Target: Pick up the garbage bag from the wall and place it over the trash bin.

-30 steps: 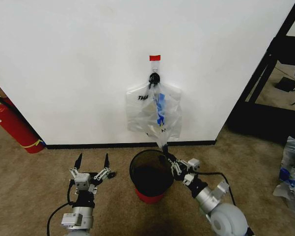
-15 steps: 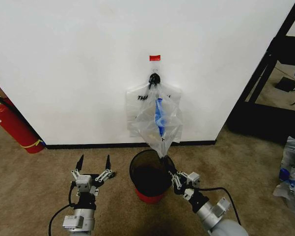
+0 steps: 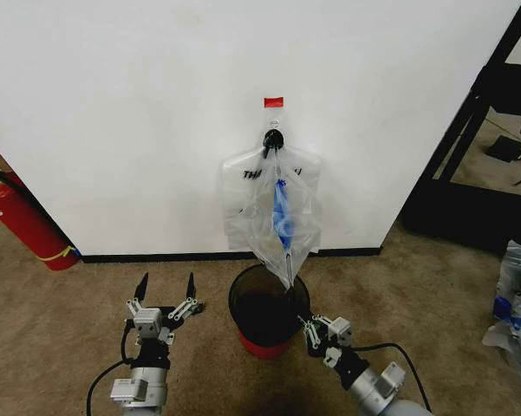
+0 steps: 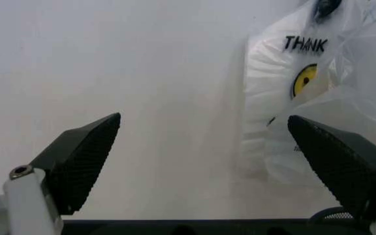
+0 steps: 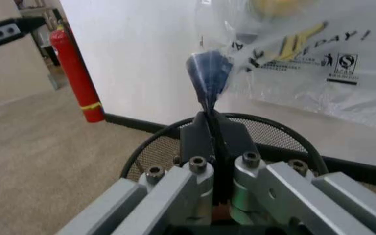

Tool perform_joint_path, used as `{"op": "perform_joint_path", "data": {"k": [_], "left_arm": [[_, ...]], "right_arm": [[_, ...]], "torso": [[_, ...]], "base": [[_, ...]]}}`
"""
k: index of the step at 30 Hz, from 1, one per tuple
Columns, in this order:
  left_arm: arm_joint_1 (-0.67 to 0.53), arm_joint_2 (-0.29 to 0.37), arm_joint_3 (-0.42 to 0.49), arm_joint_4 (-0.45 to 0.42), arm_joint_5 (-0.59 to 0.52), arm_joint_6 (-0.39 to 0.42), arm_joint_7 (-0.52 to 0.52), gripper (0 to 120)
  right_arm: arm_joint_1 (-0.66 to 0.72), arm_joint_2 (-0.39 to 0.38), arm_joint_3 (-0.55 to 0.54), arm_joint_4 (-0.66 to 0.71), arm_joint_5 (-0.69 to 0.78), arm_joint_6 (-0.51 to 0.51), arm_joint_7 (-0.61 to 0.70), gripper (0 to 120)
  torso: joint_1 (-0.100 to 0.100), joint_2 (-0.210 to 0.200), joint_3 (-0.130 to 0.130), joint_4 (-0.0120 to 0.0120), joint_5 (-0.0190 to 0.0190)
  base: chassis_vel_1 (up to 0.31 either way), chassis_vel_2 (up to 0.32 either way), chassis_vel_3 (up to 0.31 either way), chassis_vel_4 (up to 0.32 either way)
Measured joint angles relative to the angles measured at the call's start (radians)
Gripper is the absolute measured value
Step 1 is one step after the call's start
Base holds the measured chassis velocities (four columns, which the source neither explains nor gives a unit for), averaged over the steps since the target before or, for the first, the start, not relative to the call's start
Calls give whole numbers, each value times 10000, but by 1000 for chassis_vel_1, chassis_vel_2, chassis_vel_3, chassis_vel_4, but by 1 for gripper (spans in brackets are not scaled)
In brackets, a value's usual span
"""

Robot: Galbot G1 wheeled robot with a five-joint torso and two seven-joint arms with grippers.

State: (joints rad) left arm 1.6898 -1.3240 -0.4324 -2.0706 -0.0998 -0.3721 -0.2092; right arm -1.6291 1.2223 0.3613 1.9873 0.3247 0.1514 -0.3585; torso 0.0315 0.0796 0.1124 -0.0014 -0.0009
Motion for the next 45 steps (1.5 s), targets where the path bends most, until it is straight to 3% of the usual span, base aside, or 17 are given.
{"op": "perform_joint_path", "data": {"k": [8, 14, 19, 25, 26, 30, 33, 35, 38, 40, 42, 43, 45], "left_arm": [[-173, 44, 210, -31, 122, 78, -46, 100], [-662, 550, 463, -578, -243, 679, -77, 100], [-1517, 1691, 827, -1289, -1199, 1637, -92, 100], [-3525, 4941, 1809, -2356, -4064, 3519, -484, 100], [-3525, 4941, 1809, -2356, -4064, 3519, -484, 100], [-5513, 6321, 3158, -2636, -5745, 4509, -840, 100], [-7442, 6756, 4478, -2654, -6568, 5059, -1025, 100], [-7964, 6805, 4857, -2628, -6728, 5217, -1060, 100], [-10335, 6837, 6861, -2374, -7260, 5908, -1263, 98], [-11789, 6732, 8197, -2051, -7428, 6389, -1417, 96], [-12195, 6685, 8515, -1939, -7444, 6522, -1464, 95], [-13428, 6482, 9403, -1558, -7464, 6959, -1561, 94], [-13935, 6380, 9757, -1343, -7464, 7157, -1598, 94]], "right_arm": [[745, -70, -80, -68, 265, -83, 502, 0], [1496, -235, 50, 139, 1149, -506, 969, 0], [2023, -395, 111, 125, 1613, -769, 1177, 0], [2476, -535, -45, -219, 1425, -852, 1414, 0], [2476, -535, -45, -219, 1425, -852, 1414, 0], [2672, -475, -243, -302, 1413, -907, 1493, 0], [2811, -441, -453, -354, 1317, -906, 1279, 0], [2864, -431, -529, -373, 1241, -906, 1247, 0], [3042, -357, -750, -457, 952, -905, 1224, 0], [3094, -302, -773, -504, 875, -905, 1253, 0], [3101, -290, -771, -511, 866, -904, 1262, 0], [3106, -271, -757, -515, 854, -900, 1273, 0], [3090, -272, -726, -512, 854, -895, 1278, 0]], "torso": [[0, 0, 1, 0, 0], [0, 0, 1, 0, -1], [1, 0, 1, 1, -4], [1, -1, 2, -3, 0], [1, -1, 2, -3, 0], [1, -1, 2, 1, -2], [1, -1, 2, -5, 4], [1, -1, 2, -1, 0], [1, -1, 1, 6, 3], [1, -1, 2, -2, -6], [1, -1, 2, -3, -2], [1, -1, 1, -3, 7], [1, -1, 2, -3, 4]], "base": [[0, 0, 0, 0], [0, 0, 0, 0], [0, 0, 0, 0], [0, 0, 0, 0], [0, 0, 0, 0], [0, 0, 0, 0], [0, 0, 0, 0], [0, 0, 0, 0], [0, 0, 0, 0], [0, 0, 0, 0], [0, 0, 0, 0], [0, 0, 0, 0], [0, 0, 0, 0]]}}
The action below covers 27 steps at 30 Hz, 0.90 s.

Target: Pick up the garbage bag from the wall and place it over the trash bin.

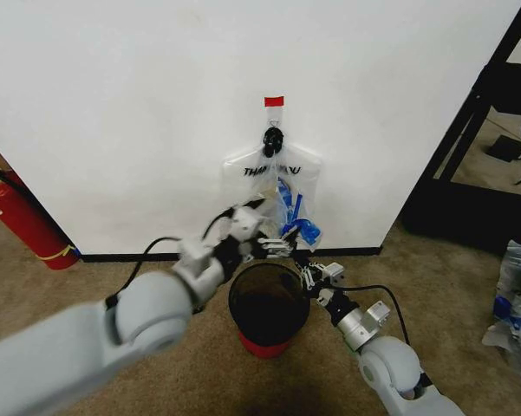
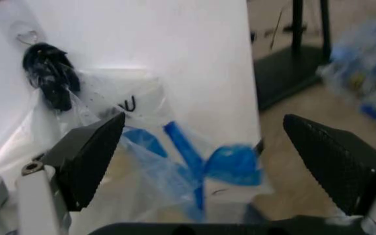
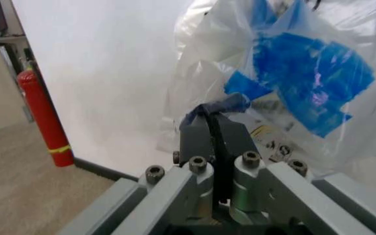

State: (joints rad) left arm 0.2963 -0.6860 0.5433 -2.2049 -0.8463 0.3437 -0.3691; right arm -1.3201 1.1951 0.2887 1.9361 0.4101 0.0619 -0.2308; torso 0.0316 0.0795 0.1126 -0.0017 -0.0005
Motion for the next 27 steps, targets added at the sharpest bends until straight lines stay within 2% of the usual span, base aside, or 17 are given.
{"op": "perform_joint_path", "data": {"k": [2, 6, 9, 17, 23, 27], "left_arm": [[-1204, -439, 982, 743, 26, 517, -65, 92], [-1732, -735, 1722, 1329, 88, 1096, -97, 90], [-2021, -852, 2229, 1637, 118, 1511, -118, 79], [-3030, -1414, 3143, 1958, -355, 2562, -360, 77], [-3289, -1665, 3345, 2270, -592, 2885, -501, 77], [-3284, -1973, 3401, 2575, -879, 3066, -725, 65]], "right_arm": [[-110, -74, 130, 64, 31, 41, 1, 0], [-242, -175, 298, 191, 112, 75, 9, 0], [-318, -250, 421, 290, 174, 95, 25, 0], [-371, -261, 479, 313, 198, 150, 59, 0], [-437, -236, 488, 361, 207, 154, 67, 0], [-487, -270, 500, 417, 281, 140, 68, 0]], "torso": [[0, 0, 0, 2, -2], [0, 0, 0, 0, -3], [0, 0, -1, 8, -7], [0, 0, -2, 1, -2], [-2, 0, -2, 3, -4], [-2, 0, -2, 2, -3]], "base": [[0, 0, 0, 0], [0, 0, 0, 0], [0, 0, 0, 0], [0, 0, 0, 0], [0, 0, 0, 0], [0, 0, 0, 0]]}}
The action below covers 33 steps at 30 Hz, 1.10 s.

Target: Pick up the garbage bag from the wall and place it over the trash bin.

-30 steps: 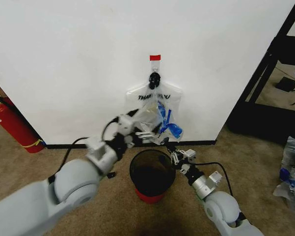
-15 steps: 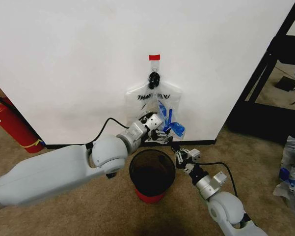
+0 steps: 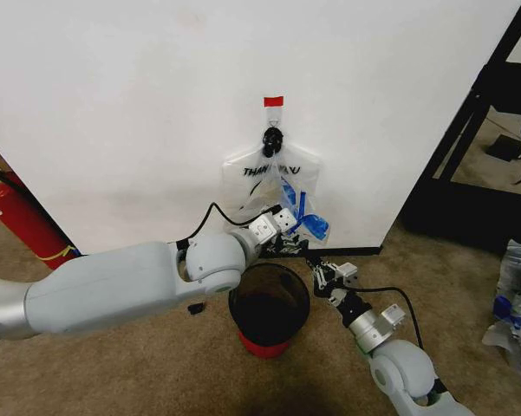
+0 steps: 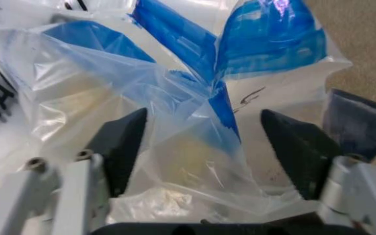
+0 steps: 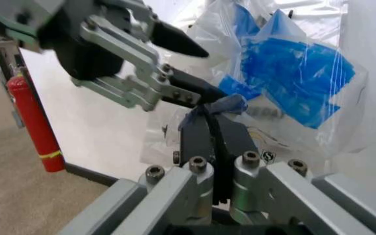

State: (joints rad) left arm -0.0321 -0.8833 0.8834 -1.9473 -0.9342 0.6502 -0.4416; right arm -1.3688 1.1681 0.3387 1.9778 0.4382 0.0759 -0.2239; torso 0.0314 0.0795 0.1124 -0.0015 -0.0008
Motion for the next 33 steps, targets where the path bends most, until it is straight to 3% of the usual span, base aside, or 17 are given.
{"op": "perform_joint_path", "data": {"k": [1, 6, 8, 13, 19, 24, 29, 33], "left_arm": [[0, 0, 0, 0, 0, 0, 0, 65], [35, -104, 127, 238, 31, 100, -54, 43], [47, -99, 140, 261, 37, 105, -74, 41], [183, 7, 202, 310, 66, 145, -225, 19], [327, -5, 30, 316, 74, 88, -315, 0], [657, 138, -408, 104, 75, -91, -454, 0], [1468, 445, -1451, -386, 68, -467, -817, 0], [2197, 611, -2327, -743, 81, -721, -1023, 0]], "right_arm": [[0, 0, 0, 0, 0, 0, 0, 0], [-15, -54, 15, 110, 166, -73, 48, 0], [-21, -59, 20, 120, 193, -85, 64, 0], [-26, -46, 14, 127, 254, -112, 141, 0], [-37, -40, 3, 178, 282, -140, 211, 0], [-110, -49, 110, 236, 331, -141, 288, 0], [-291, -87, 251, 518, 457, -237, 496, 0], [-570, -198, 351, 923, 430, -472, 691, 10]], "torso": [[0, 0, 0, 0, 0], [0, 0, 0, 0, -1], [0, 0, 0, 1, -1], [0, 0, 0, 2, -2], [0, 0, 0, 0, -1], [0, 0, 0, 0, 0], [0, 0, 0, 1, -1], [0, 0, 0, 2, 0]], "base": [[0, 0, 0, 0], [0, 0, 0, 0], [0, 0, 0, 0], [0, 0, 0, 0], [0, 0, 0, 0], [0, 0, 0, 0], [0, 0, 0, 0], [0, 0, 0, 0]]}}
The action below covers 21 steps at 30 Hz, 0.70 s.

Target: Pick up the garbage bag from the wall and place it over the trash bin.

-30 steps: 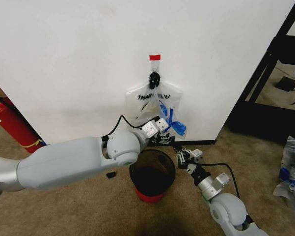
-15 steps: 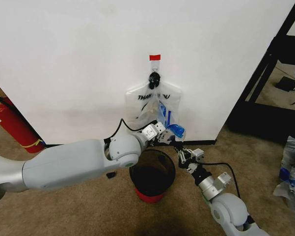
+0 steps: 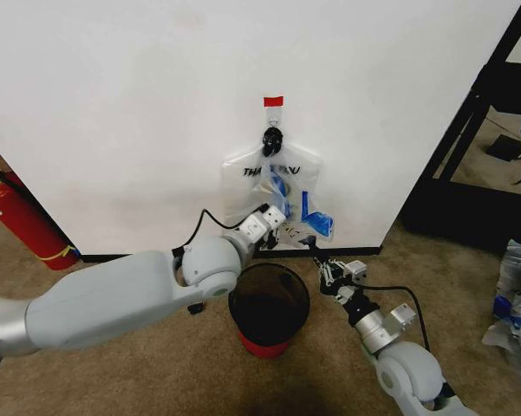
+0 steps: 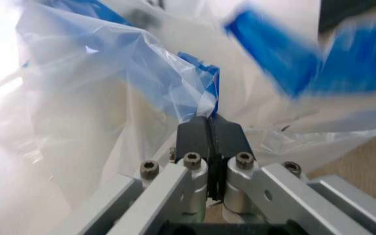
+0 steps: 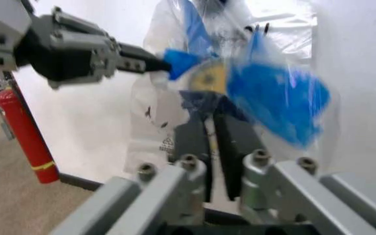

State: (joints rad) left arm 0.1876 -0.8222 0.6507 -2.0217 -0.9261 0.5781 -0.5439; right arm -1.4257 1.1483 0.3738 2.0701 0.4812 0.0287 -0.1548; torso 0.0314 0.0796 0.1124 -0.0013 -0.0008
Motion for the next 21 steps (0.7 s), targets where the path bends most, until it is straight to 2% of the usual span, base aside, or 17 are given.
{"op": "perform_joint_path", "data": {"k": [5, 8, 13, 14, 15, 18, 21], "left_arm": [[1123, 11, -903, -272, 188, -167, -212, 0], [1316, 13, -995, -274, 285, -221, -212, 0], [1720, 49, -1167, -280, 491, -331, -193, 0], [1720, 49, -1167, -280, 491, -331, -193, 0], [1827, 54, -1213, -288, 527, -345, -182, 0], [2087, 5, -1330, -325, 627, -384, -161, 0], [2296, -159, -1334, -330, 811, -405, -149, 0]], "right_arm": [[-720, -401, 212, 1170, -523, -635, 298, 30], [-814, -494, 290, 1340, -665, -634, 292, 34], [-855, -721, 479, 1667, -688, -578, 509, 58], [-855, -721, 479, 1667, -688, -578, 509, 58], [-800, -796, 529, 1708, -636, -575, 625, 63], [-299, -1240, 624, 1446, -468, -668, 990, 76], [759, -2181, 318, 696, -274, -976, 1209, 89]], "torso": [[0, 2, -1, -2, -4], [0, 1, 0, -4, -2], [0, 2, -1, -4, 0], [0, 2, -1, -4, 0], [0, 2, -1, -1, -3], [0, 2, -1, 2, 0], [0, 1, 0, -2, 3]], "base": [[0, 0, 0, 0], [0, 0, 0, 0], [0, 0, 0, 0], [0, 0, 0, 0], [0, 0, 0, 0], [0, 0, 0, 0], [0, 0, 0, 0]]}}
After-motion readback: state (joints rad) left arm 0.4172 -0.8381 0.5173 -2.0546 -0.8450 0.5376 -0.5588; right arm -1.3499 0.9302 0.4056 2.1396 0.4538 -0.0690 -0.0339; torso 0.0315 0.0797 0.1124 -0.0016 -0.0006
